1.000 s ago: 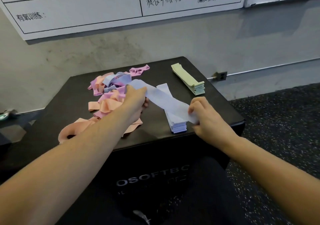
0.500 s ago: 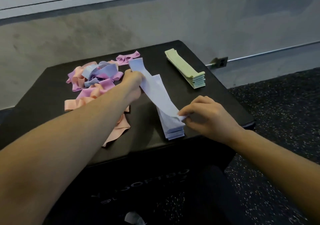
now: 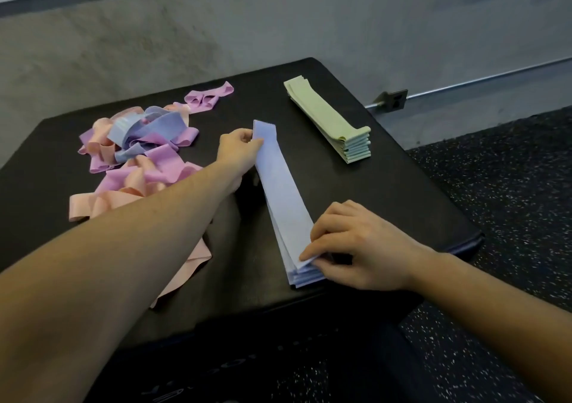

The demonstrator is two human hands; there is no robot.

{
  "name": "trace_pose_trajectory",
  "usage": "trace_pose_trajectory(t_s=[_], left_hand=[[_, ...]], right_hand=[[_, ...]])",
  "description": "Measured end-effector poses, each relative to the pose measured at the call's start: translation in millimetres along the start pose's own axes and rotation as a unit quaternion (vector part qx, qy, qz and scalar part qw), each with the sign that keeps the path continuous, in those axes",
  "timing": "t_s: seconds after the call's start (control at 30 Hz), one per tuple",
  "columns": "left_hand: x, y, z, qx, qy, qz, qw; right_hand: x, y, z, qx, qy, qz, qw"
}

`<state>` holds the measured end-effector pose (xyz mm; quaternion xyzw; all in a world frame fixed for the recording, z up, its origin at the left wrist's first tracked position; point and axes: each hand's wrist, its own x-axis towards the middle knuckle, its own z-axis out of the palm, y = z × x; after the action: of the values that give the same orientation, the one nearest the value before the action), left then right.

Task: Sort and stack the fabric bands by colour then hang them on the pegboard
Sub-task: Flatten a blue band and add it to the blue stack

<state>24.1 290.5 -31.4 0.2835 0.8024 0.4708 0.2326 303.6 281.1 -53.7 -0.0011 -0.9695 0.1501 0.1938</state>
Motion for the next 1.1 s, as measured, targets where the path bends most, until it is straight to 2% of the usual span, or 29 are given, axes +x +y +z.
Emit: trace_pose_trajectory(t_s=[0.1, 0.23, 0.33, 0.4, 0.5, 0.57, 0.63, 0.7, 0.77, 0.83, 1.0, 1.1], left_hand=[[4, -8, -1, 0.052, 0.013, 0.015, 0.998], [-1, -9, -8, 0.067, 0.018, 0.032, 0.997], [-6, -11, -25, 0.092, -0.006, 0.074, 0.993], [-12, -13, -43, 0.146, -0.031, 0.103, 0.983], [-21, -20, -77, 0.257, -0.02, 0.186, 0.948], [-23, -28, -104, 0.345, 0.005, 0.229, 0.91], [-19, -42, -130, 0.429, 0.016, 0.241, 0.87], [-11, -61, -155, 0.478, -0.007, 0.228, 0.848], [-6, -84, -178, 0.49, -0.041, 0.196, 0.848], [-3, -106, -196, 0.464, -0.051, 0.177, 0.866], [-1, -142, -204, 0.397, -0.029, 0.186, 0.898], [0, -149, -201, 0.354, -0.013, 0.189, 0.916]], right_hand=[[-1, 0, 5, 0.028, -0.021, 0.018, 0.999], [8, -1, 1, 0.085, 0.013, 0.051, 0.995], [27, -1, -6, 0.126, 0.052, 0.089, 0.987], [46, 1, -6, 0.132, 0.058, 0.108, 0.984], [77, 5, -2, 0.136, 0.035, 0.139, 0.98], [100, 7, 4, 0.13, 0.028, 0.148, 0.98], [124, 10, 10, 0.122, 0.019, 0.151, 0.981], [151, 13, 17, 0.12, 0.006, 0.162, 0.979], [179, 19, 25, 0.122, -0.004, 0.176, 0.977], [208, 24, 37, 0.114, -0.013, 0.182, 0.977], [277, 35, 68, 0.071, -0.038, 0.195, 0.977], [318, 44, 82, 0.046, -0.022, 0.179, 0.982]])
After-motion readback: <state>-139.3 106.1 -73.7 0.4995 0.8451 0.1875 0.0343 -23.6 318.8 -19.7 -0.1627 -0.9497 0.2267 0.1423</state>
